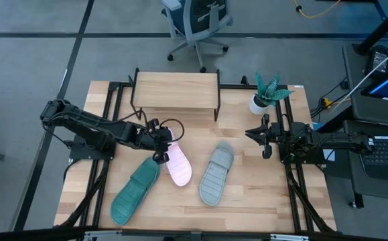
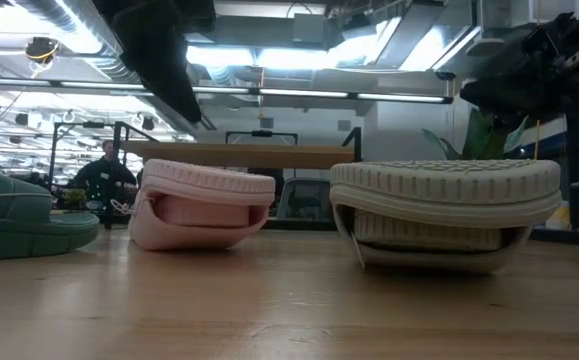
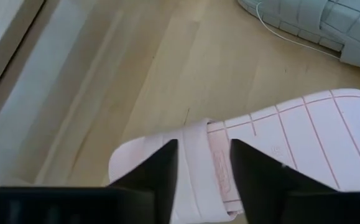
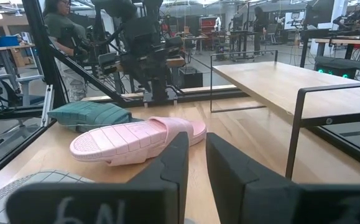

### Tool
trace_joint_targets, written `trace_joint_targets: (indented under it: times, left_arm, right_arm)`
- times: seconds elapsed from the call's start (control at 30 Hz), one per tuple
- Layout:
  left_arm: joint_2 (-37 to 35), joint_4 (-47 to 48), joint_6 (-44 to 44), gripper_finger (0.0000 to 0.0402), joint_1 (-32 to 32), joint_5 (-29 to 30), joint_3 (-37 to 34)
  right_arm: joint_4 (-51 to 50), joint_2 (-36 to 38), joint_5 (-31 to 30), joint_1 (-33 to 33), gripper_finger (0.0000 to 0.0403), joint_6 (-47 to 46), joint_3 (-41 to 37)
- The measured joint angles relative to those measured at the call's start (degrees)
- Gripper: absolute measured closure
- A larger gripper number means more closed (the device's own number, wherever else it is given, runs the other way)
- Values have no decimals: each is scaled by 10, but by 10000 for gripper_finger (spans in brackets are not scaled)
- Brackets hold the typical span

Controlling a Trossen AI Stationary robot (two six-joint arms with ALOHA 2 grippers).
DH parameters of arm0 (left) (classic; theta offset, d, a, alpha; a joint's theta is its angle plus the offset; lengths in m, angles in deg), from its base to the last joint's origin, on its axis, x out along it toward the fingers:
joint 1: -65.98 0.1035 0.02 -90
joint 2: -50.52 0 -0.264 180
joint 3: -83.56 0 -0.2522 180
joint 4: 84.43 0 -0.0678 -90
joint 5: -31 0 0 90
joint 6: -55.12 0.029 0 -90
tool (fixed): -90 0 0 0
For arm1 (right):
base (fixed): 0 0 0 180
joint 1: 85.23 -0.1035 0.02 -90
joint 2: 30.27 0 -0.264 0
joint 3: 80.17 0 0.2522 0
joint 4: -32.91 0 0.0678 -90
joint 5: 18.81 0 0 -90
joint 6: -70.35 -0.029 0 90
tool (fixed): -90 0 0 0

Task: Pick and place slides into the shelf
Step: Put the pink pair of slides on the shelf

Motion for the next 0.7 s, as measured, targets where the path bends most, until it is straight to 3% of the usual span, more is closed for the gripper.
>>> trace_joint_targets:
  times: [0.27, 0.57, 0.7]
  left_arm:
    - [0, 0, 4, 180, -14, 5, 0]
    - [0, -17, 14, 179, -16, 5, 0]
    - [4, -20, -22, 177, -13, 7, 0]
  right_arm:
    - [-1, 0, 0, 0, 344, 0, 0]
    - [-5, 0, 0, 0, 344, 0, 0]
    - [-7, 0, 0, 0, 344, 1, 0]
